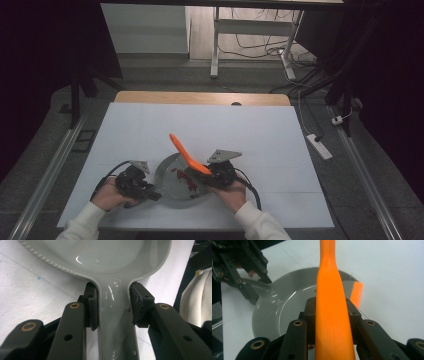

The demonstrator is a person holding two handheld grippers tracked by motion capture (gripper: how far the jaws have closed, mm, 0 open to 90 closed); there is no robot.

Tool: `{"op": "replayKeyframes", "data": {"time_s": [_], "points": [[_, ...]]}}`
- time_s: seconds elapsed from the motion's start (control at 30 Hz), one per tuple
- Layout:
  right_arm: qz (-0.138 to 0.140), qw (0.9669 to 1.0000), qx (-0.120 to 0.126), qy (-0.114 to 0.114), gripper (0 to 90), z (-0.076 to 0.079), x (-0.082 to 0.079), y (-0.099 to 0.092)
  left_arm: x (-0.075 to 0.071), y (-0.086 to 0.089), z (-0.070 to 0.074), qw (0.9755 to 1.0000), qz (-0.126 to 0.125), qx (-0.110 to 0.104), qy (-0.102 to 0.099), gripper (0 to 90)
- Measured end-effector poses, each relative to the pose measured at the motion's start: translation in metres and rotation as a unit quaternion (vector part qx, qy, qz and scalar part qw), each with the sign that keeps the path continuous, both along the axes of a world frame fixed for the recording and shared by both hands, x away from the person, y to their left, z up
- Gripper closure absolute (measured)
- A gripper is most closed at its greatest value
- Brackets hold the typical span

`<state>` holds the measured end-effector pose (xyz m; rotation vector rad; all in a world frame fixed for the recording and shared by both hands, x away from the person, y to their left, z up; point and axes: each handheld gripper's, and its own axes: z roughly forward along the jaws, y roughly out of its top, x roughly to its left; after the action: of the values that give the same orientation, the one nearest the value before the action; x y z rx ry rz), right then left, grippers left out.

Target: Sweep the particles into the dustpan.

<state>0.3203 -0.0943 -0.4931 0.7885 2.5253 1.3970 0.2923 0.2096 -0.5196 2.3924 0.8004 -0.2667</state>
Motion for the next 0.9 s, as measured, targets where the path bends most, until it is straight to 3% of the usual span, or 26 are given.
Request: {"op": "replayKeyframes", "data": {"time_s": [0.23,0.5,0.9], "points": [[-0.03,0.9993,0.011,-0.02,70.1,0.01,0.007,-0.016,0.0,0.001,0.001,1.0,0.001,-0.005,-0.005,61.7],[-0.053,0.9981,0.019,-0.026,70.1,0.017,0.015,-0.034,0.0,0.002,0.003,0.9998,0.007,-0.012,-0.015,61.7],[-0.067,0.9971,0.003,-0.037,70.1,0.02,0.011,-0.058,-0.002,0.006,0.008,0.9982,0.044,-0.024,-0.033,61.7]]}}
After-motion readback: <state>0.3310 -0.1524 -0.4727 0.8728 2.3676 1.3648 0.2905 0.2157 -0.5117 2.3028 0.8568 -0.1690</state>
